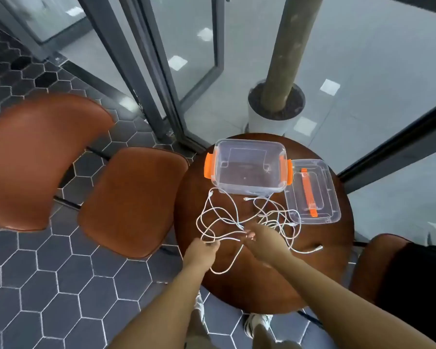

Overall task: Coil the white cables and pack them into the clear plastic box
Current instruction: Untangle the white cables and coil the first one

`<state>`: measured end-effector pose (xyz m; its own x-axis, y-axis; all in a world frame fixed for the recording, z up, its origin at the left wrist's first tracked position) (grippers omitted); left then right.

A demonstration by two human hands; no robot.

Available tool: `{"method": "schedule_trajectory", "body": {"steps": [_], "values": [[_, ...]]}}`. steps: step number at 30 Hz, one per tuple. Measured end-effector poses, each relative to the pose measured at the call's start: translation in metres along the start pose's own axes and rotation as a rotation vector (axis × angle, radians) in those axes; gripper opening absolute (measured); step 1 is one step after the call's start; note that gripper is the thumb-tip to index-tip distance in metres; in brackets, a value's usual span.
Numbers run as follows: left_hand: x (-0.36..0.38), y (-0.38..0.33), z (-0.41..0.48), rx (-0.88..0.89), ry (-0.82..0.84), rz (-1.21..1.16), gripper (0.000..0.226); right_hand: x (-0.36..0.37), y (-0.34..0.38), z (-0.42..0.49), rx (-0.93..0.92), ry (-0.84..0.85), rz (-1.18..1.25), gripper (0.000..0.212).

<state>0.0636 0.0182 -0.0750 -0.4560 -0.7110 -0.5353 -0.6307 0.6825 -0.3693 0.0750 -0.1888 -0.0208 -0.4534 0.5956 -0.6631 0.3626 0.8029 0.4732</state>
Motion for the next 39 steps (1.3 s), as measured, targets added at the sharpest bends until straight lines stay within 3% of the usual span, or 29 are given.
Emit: {"method": "schedule_trajectory", "body": {"steps": [4, 7, 13, 18, 20, 24, 29, 39], "values": [[0.027, 0.012, 0.007, -0.092, 0.136, -0.38, 0.02, 0.021, -0.006, 0.001, 0.079, 0.067, 0.111, 0.033], [0.028, 0.01, 0.003, -0.089, 0.132, -0.526, 0.018, 0.028, -0.004, 0.005, 0.097, 0.075, 0.201, 0.028], [0.019, -0.011, -0.029, 0.043, 0.198, -0.695, 0.016, 0.036, 0.02, 0.012, 0.147, 0.152, 0.462, 0.058], [0.014, -0.026, -0.05, 0.133, 0.304, -0.712, 0.015, 0.019, 0.044, 0.01, 0.055, 0.057, 0.604, 0.016], [0.008, -0.027, -0.052, 0.085, 0.362, -0.785, 0.019, 0.009, 0.047, 0.006, 0.033, 0.001, 0.569, 0.014], [-0.017, -0.022, -0.042, -0.05, 0.319, -1.109, 0.03, -0.007, 0.05, -0.007, -0.017, -0.014, 0.636, 0.015], [-0.039, -0.058, -0.039, 0.0, 0.453, -1.406, 0.04, -0.016, 0.066, -0.029, -0.132, 0.007, 0.618, 0.012], [-0.07, -0.086, -0.058, 0.15, 0.463, -1.248, 0.032, -0.011, 0.059, -0.051, -0.164, 0.153, 0.596, 0.014]]}}
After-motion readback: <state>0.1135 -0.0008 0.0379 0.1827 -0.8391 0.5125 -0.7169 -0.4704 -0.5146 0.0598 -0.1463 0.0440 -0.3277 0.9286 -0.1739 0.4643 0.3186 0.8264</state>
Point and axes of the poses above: each hand's wrist, its own z-axis towards the middle knuckle, its own x-axis out of the palm, y = z × x, the point moved 10 cm from there along z, towards the middle knuckle, and after that the axes turned 1 degree about y, right-handed, at the moved point
